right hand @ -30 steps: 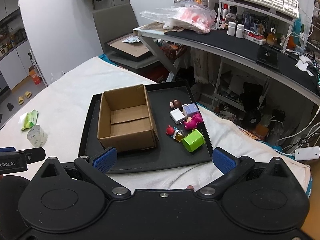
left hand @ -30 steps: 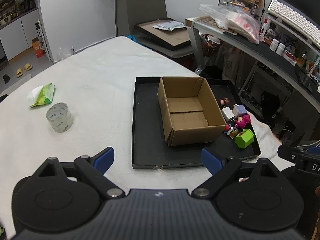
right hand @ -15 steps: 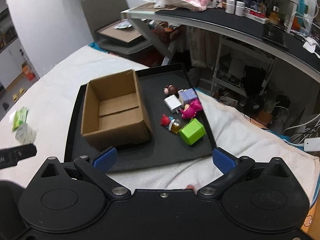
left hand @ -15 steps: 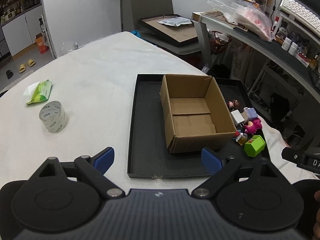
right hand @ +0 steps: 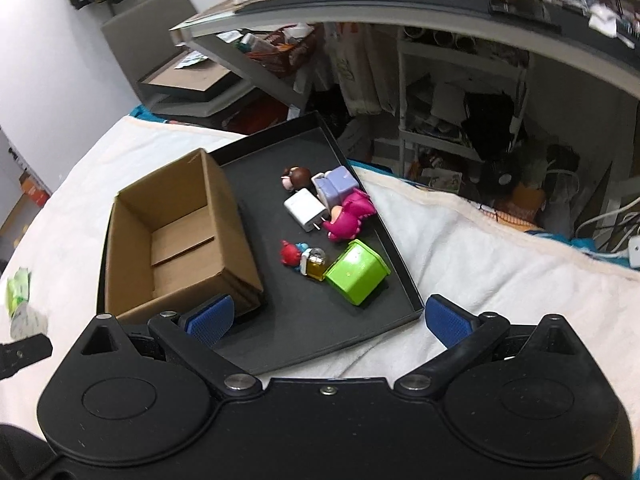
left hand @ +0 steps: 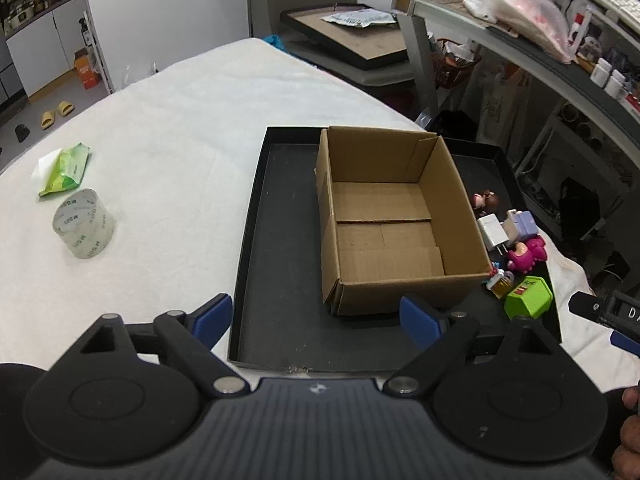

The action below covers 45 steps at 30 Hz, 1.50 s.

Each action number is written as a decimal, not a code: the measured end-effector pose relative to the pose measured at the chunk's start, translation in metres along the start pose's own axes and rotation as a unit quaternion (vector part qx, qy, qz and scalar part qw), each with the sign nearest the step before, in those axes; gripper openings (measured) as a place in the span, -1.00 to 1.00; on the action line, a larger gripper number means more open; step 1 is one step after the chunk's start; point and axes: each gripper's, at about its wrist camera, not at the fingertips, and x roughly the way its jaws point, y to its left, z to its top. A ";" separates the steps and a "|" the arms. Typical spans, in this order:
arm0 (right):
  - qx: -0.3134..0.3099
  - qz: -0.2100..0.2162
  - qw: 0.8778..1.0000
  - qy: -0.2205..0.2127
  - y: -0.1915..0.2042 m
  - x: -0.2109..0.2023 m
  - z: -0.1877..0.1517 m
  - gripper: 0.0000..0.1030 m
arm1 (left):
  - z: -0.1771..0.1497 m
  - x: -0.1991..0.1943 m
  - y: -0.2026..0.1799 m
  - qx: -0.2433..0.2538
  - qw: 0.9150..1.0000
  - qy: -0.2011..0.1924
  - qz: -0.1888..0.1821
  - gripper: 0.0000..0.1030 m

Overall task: Organize rigid objects
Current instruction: 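Grasp the cardboard box wall with the left gripper while the right gripper grasps the green cube, then lift the green cube with the right gripper and release it into the box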

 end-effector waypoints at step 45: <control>0.266 0.048 0.962 0.047 -0.055 0.153 0.001 -0.08 | 0.018 0.135 0.004 -0.054 0.996 0.064 -0.013 -0.78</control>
